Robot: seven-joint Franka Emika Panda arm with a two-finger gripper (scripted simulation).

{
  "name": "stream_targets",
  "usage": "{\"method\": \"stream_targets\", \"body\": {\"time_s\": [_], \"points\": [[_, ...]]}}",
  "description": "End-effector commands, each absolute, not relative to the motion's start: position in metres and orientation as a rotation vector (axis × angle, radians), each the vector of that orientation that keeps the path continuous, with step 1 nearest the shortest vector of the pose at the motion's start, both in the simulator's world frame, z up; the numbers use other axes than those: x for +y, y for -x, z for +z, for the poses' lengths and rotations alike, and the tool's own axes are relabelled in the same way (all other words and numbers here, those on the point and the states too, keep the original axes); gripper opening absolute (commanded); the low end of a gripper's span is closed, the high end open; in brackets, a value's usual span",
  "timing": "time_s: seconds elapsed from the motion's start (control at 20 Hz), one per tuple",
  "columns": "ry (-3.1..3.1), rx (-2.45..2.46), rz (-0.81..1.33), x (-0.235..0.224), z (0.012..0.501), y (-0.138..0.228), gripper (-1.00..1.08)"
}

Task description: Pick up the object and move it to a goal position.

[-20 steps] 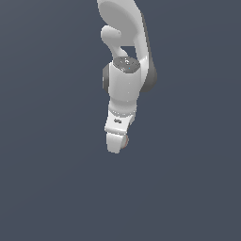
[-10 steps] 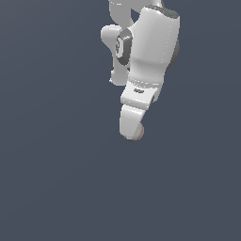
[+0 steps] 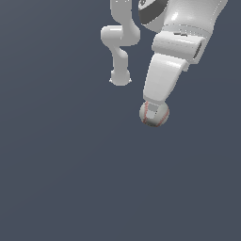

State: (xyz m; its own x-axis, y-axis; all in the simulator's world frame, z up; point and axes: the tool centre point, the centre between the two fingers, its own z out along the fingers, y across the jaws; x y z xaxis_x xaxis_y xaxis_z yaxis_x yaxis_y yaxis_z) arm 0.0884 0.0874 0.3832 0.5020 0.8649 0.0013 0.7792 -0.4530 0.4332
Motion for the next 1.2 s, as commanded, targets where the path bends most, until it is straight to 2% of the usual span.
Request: {"method": "stream_targets", "body": {"time_s": [0.0, 0.55, 1.15], "points": [[-2.368, 1.305, 0.334, 0.099, 0.41, -0.091, -1.0], [-2.35, 1.132, 0.383, 0.137, 0.487, -0.098, -1.0], [-2.341, 1.084, 0.394, 0.149, 0.51, -0.1, -1.0]]}}
